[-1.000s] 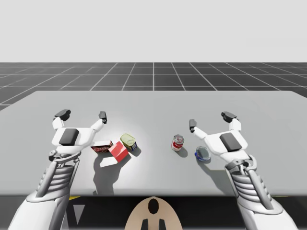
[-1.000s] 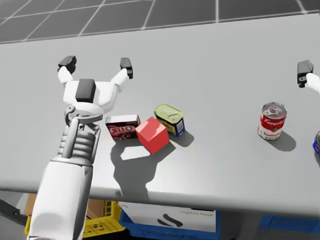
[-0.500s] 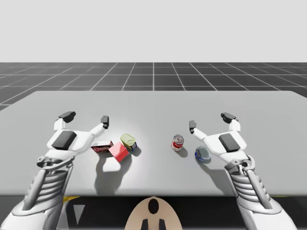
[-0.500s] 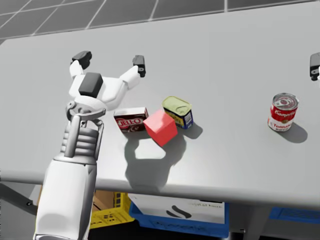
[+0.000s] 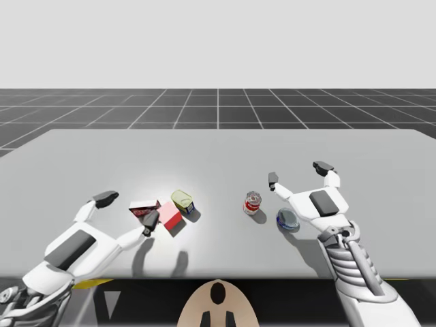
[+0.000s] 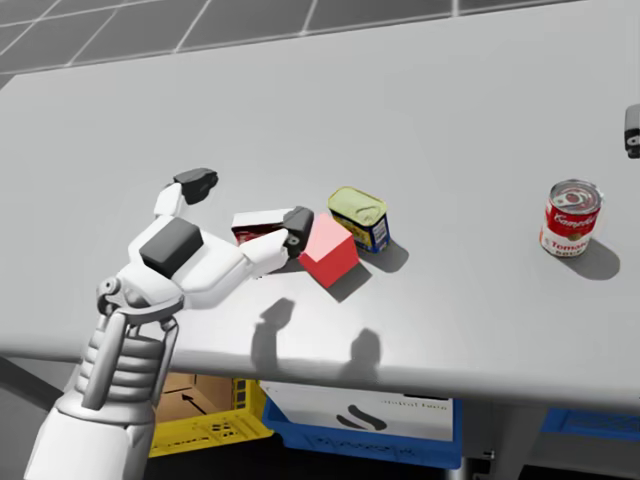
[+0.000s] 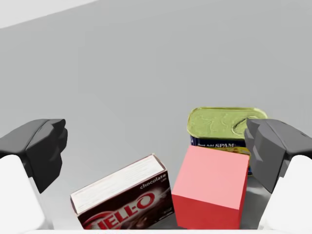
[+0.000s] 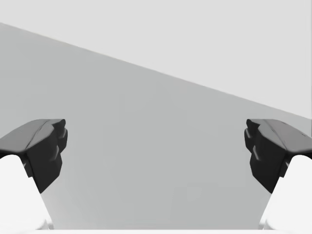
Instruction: Find the red cube and pick it up.
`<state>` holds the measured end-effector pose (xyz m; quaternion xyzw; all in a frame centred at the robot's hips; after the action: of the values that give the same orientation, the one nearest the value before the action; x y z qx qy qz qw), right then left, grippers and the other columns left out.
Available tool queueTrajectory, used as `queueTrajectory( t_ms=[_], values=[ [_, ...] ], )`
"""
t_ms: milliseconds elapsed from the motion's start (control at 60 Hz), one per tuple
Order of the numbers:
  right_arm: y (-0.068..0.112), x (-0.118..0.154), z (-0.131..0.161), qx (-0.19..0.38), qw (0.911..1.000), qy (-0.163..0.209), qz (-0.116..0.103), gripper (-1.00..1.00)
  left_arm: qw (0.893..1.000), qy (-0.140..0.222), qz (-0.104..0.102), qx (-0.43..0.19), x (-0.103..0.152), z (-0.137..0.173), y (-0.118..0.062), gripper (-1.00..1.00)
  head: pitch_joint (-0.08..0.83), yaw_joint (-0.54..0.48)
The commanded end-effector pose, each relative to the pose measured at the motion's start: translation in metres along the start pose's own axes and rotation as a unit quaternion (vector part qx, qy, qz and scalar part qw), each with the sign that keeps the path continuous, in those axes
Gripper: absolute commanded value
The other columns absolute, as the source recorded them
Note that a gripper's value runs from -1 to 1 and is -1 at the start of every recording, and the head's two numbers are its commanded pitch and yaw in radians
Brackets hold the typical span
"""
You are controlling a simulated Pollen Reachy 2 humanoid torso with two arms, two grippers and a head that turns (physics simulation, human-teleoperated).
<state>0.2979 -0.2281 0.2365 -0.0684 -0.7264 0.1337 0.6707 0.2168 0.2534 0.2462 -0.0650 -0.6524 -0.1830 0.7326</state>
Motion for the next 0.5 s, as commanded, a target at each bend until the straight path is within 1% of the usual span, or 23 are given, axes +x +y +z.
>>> queueTrajectory(
  t_ms=[17, 133, 150, 217, 283, 367, 417, 483, 500],
  values=[
    [0.0, 0.0, 0.0, -0.001, 1.0, 0.0, 0.001, -1.0, 0.998, 0.039, 0.006, -0.049, -0.023, 0.018, -0.011, -1.0, 0.729, 0.28],
    [0.0, -0.001, -0.001, 0.0, 1.0, 0.001, 0.001, -1.0, 0.996, 0.057, 0.014, -0.063, -0.04, 0.016, -0.016, -1.0, 0.729, 0.28],
    [0.0, -0.001, -0.001, -0.001, 1.0, 0.001, 0.0, -1.0, 0.996, 0.064, 0.017, -0.061, -0.048, 0.014, -0.017, -1.0, 0.729, 0.28],
    [0.0, -0.001, -0.001, 0.0, 1.0, 0.001, 0.001, -1.0, 0.995, 0.075, 0.027, -0.067, -0.059, 0.01, -0.019, -1.0, 0.729, 0.28],
    [0.0, -0.001, -0.001, -0.001, 1.0, 0.001, 0.001, -1.0, 0.994, 0.08, 0.031, -0.071, -0.066, 0.004, -0.02, -1.0, 0.73, 0.28],
    [-0.001, -0.001, -0.001, -0.001, 1.0, 0.001, 0.001, -1.0, 0.993, 0.084, 0.036, -0.075, -0.071, -0.004, -0.021, -1.0, 0.731, 0.28],
    [-0.001, -0.001, -0.001, -0.002, 1.0, 0.001, 0.0, -1.0, 0.992, 0.086, 0.043, -0.08, -0.074, -0.01, -0.022, -1.0, 0.731, 0.28],
    [-0.001, -0.001, -0.001, -0.001, 1.0, 0.001, -0.001, -1.0, 0.992, 0.085, 0.045, -0.078, -0.075, -0.015, -0.022, -1.0, 0.731, 0.28],
    [-0.001, -0.001, -0.001, -0.001, 1.0, 0.002, -0.002, -1.0, 0.991, 0.087, 0.053, -0.085, -0.076, -0.02, -0.021, -1.0, 0.731, 0.28]
  ],
)
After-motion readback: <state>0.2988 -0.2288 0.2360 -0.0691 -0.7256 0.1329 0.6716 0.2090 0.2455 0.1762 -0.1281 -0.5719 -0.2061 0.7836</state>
